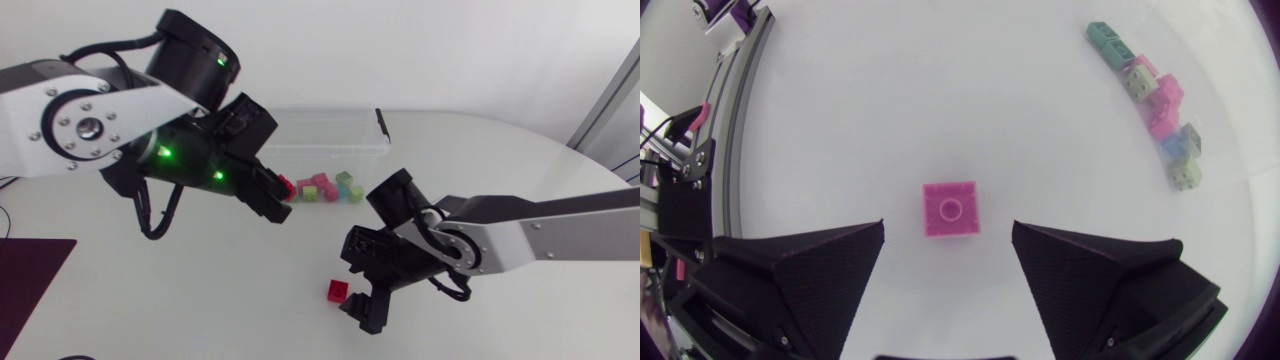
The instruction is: Pick up the duplo bricks and place them in the container
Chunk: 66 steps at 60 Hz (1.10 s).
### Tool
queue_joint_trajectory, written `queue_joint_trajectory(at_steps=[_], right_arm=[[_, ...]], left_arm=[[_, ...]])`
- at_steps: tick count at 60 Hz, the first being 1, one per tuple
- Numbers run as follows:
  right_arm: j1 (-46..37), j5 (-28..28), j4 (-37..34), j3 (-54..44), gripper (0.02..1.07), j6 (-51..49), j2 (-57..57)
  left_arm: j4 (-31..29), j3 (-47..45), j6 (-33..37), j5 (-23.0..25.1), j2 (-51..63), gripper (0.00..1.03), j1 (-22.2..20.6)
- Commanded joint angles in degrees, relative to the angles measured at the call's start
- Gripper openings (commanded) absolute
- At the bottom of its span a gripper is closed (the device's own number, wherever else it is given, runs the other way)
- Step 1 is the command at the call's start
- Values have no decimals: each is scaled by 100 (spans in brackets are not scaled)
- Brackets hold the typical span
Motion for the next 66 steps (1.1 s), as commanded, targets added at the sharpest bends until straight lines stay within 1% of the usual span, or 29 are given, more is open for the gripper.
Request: queue_joint_trajectory(at_steps=[1, 4, 7, 9, 14, 24, 28, 35, 37, 38, 43, 50, 60, 62, 65, 66], right_arm=[[91, 92, -143, 285, 94, -188, 376], [100, 100, -214, 408, 94, -206, 543], [100, 127, -257, 513, 92, -250, 692], [127, 162, -319, 575, 90, -285, 789], [144, 171, -381, 689, 88, -302, 912], [197, 180, -460, 900, 72, -320, 1193], [214, 180, -495, 944, 60, -329, 1290], [267, 171, -583, 962, 31, -311, 1325], [276, 171, -609, 944, 30, -285, 1281], [267, 144, -635, 935, 26, -267, 1228], [276, 144, -723, 883, 26, -241, 1070], [276, 144, -943, 689, 26, -127, 490], [276, 153, -1374, 619, 26, -48, -239], [276, 153, -1506, 663, 26, -30, -415], [241, 188, -1646, 724, 26, -4, -608], [223, 206, -1681, 759, 26, -4, -661]], left_arm=[[196, 202, 51, 185, -160, 21, 226], [336, 237, 42, 325, -168, 21, 375], [468, 246, 24, 369, -168, 21, 481], [697, 237, -46, 510, -160, 21, 595], [987, 237, -116, 659, -98, 21, 780], [1496, 228, -178, 668, 166, 21, 938], [1751, 220, -187, 668, 271, 22, 982], [2129, 290, -257, 668, 579, 22, 1131], [2270, 299, -274, 668, 667, 22, 1158], [2331, 334, -274, 668, 781, 22, 1175], [2472, 439, -292, 668, 1009, 22, 1254], [2797, 853, -292, 668, 1607, 22, 1369], [2973, 1310, -336, 668, 2178, 23, 1439], [2999, 1415, -336, 668, 2310, 28, 1448], [3026, 1520, -327, 668, 2433, 40, 1465], [3043, 1573, -327, 668, 2495, 47, 1483]])
